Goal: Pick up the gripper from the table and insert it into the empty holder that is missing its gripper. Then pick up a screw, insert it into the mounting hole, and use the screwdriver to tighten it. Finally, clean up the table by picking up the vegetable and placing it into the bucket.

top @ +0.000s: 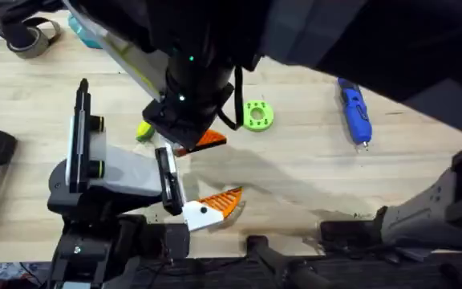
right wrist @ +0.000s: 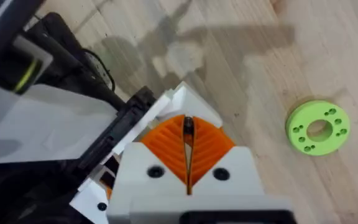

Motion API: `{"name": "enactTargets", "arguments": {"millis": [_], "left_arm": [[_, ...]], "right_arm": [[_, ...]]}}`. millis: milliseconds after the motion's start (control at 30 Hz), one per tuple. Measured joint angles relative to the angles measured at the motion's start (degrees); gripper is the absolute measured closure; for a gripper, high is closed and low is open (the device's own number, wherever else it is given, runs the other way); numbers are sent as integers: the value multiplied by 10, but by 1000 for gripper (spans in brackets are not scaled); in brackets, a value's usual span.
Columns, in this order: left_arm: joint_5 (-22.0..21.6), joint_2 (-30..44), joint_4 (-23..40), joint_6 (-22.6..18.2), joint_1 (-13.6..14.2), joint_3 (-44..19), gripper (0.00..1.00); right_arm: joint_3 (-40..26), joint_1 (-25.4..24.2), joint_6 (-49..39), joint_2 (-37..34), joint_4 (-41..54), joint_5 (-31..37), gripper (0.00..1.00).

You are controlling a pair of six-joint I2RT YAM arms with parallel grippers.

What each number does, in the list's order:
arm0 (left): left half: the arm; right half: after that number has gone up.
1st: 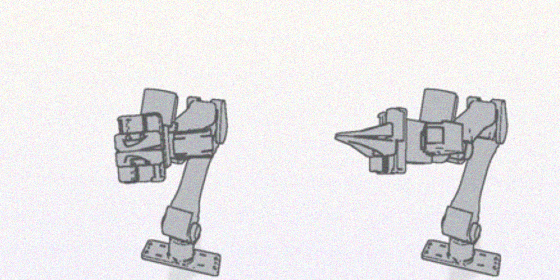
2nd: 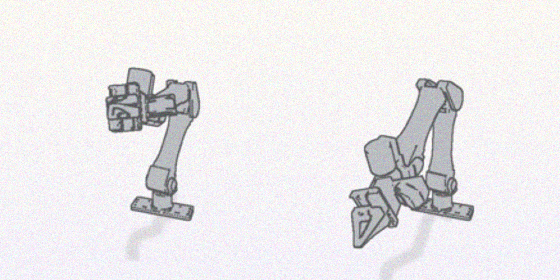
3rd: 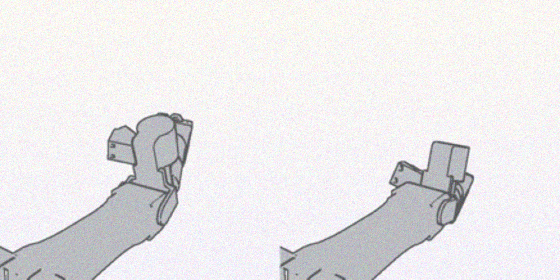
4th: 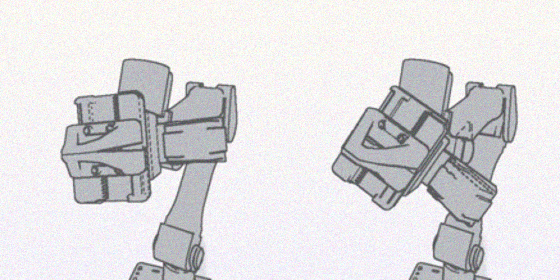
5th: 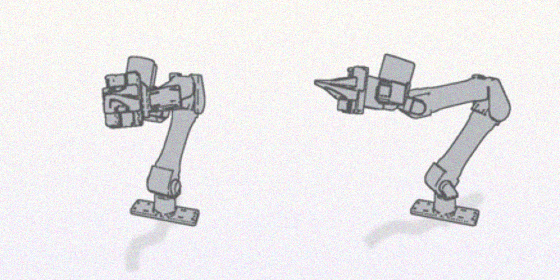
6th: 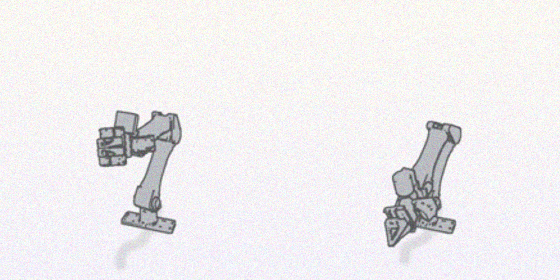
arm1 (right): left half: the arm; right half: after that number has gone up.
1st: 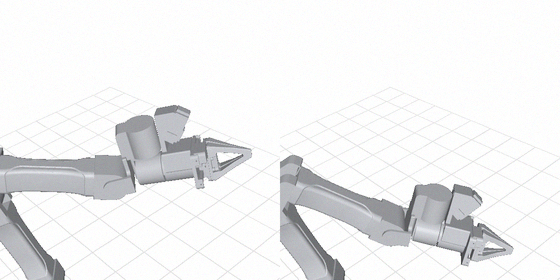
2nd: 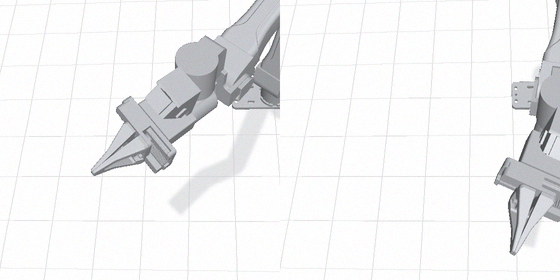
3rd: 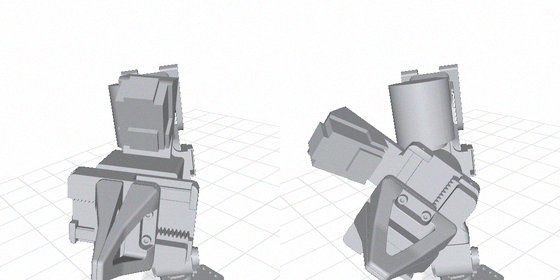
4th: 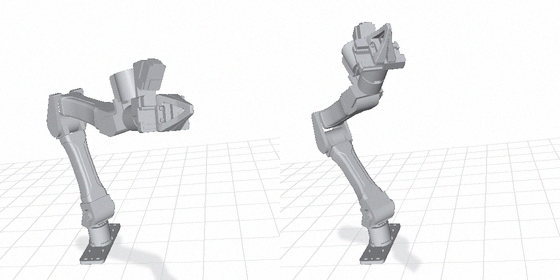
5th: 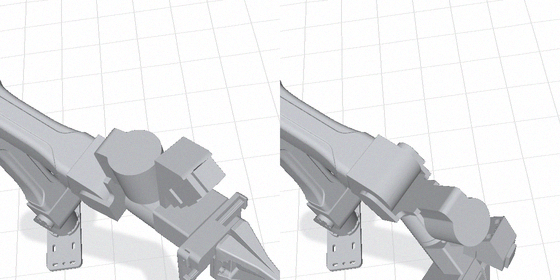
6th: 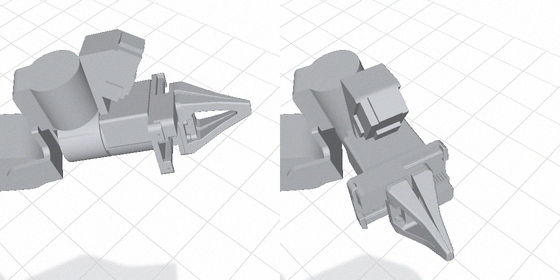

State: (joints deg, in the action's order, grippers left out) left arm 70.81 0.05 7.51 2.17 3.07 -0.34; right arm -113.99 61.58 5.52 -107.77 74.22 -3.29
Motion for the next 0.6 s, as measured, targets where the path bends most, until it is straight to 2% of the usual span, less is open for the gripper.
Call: {"name": "enactTargets", "arguments": {"millis": [600], "left_arm": [[0,0,0,0,0,0,13]], "right_arm": [[-1,0,0,0,7,0,995]]}}
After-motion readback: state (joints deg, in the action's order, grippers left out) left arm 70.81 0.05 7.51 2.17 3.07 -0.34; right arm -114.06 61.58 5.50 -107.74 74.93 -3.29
